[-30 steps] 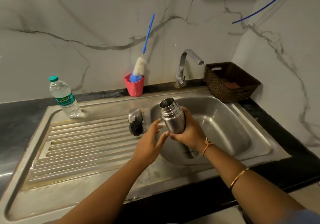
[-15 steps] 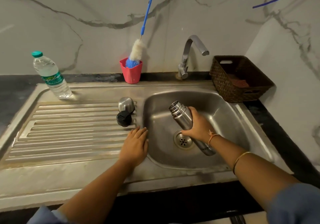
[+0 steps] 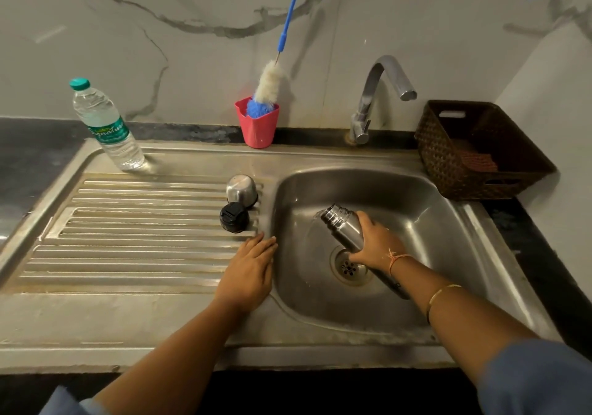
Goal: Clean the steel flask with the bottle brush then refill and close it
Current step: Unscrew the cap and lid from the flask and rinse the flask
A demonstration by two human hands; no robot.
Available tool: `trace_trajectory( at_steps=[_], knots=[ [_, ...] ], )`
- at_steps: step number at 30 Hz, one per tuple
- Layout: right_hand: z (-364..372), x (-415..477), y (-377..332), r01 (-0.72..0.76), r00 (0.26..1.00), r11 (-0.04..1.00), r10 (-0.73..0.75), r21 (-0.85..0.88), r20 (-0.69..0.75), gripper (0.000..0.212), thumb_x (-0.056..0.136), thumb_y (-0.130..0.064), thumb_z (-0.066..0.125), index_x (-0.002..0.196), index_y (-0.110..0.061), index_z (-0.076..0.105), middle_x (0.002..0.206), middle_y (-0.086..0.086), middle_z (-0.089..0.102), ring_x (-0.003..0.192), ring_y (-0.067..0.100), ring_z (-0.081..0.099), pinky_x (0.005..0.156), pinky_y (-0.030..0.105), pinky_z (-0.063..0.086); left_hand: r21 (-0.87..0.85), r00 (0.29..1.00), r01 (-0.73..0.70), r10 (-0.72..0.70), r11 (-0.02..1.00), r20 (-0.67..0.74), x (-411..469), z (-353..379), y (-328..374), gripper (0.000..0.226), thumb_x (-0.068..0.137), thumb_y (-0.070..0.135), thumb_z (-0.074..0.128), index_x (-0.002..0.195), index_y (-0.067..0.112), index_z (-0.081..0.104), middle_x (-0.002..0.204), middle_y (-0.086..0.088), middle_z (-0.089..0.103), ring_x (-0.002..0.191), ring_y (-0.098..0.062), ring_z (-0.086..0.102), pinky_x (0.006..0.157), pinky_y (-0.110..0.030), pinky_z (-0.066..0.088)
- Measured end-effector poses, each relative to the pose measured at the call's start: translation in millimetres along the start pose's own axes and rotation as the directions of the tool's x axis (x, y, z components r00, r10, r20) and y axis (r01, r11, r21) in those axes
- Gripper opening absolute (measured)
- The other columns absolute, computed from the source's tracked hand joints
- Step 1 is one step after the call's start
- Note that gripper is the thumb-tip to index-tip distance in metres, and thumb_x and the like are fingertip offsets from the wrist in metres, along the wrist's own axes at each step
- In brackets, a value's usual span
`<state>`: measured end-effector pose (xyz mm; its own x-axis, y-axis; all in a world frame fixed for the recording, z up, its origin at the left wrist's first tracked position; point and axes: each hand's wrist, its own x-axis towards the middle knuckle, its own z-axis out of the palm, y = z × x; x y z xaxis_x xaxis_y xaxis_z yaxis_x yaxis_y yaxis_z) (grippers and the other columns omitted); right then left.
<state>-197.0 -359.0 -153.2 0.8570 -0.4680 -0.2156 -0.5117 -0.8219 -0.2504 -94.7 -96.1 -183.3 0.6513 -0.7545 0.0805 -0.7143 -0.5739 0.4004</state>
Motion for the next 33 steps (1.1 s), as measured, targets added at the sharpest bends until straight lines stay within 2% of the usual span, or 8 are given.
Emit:
trace_trajectory(
  at_steps=[12, 17, 22, 33],
  knots=[
    [5, 8, 2, -0.045, 0.998, 0.997, 0.048, -0.058, 0.049, 0.1, 0.064, -0.04, 0.076, 0.142, -0.027, 0.014, 0.123, 0.014, 0.051, 0.103, 0.033, 0.057, 0.085, 0.039, 0.051, 0.004, 1.0, 0.0, 0.0, 1.0, -0.012, 1, 1, -2, 0.057, 0.089, 0.034, 0.026, 0.127, 0.009, 0.06, 0.136, -0.005, 0.056, 0.134, -0.027, 0.043, 0.112, -0.036, 0.021],
    [7, 8, -2, -0.043, 0.998, 0.996, 0.046, -0.072, 0.05, 0.099, 0.063, -0.04, 0.076, 0.14, -0.026, 0.016, 0.118, 0.013, 0.053, 0.101, 0.032, 0.058, 0.083, 0.037, 0.051, -0.011, 1.0, 0.022, -0.021, 1.0, 0.007, 2, 0, -1, 0.066, 0.087, 0.043, 0.017, 0.134, 0.013, 0.053, 0.143, 0.001, 0.047, 0.14, -0.021, 0.032, 0.117, -0.034, 0.017],
    [8, 5, -3, -0.056, 0.997, 0.997, 0.059, -0.057, 0.055, 0.098, 0.064, -0.039, 0.076, 0.141, -0.026, 0.016, 0.119, 0.013, 0.053, 0.101, 0.032, 0.058, 0.083, 0.037, 0.05, -0.013, 1.0, 0.015, -0.015, 1.0, 0.005, 2, 0, -2, 0.064, 0.088, 0.041, 0.02, 0.132, 0.011, 0.055, 0.141, -0.002, 0.05, 0.139, -0.024, 0.035, 0.116, -0.036, 0.022],
    [7, 0, -8, -0.084, 0.996, 0.996, 0.085, -0.024, 0.033, 0.09, 0.061, -0.037, 0.077, 0.134, -0.025, 0.025, 0.113, 0.012, 0.055, 0.098, 0.031, 0.058, 0.079, 0.035, 0.05, 0.002, 1.0, 0.009, -0.01, 1.0, 0.006, 2, 0, -2, 0.07, 0.086, 0.045, 0.015, 0.135, 0.012, 0.052, 0.144, 0.0, 0.047, 0.141, -0.021, 0.03, 0.116, -0.029, 0.013]
  ],
)
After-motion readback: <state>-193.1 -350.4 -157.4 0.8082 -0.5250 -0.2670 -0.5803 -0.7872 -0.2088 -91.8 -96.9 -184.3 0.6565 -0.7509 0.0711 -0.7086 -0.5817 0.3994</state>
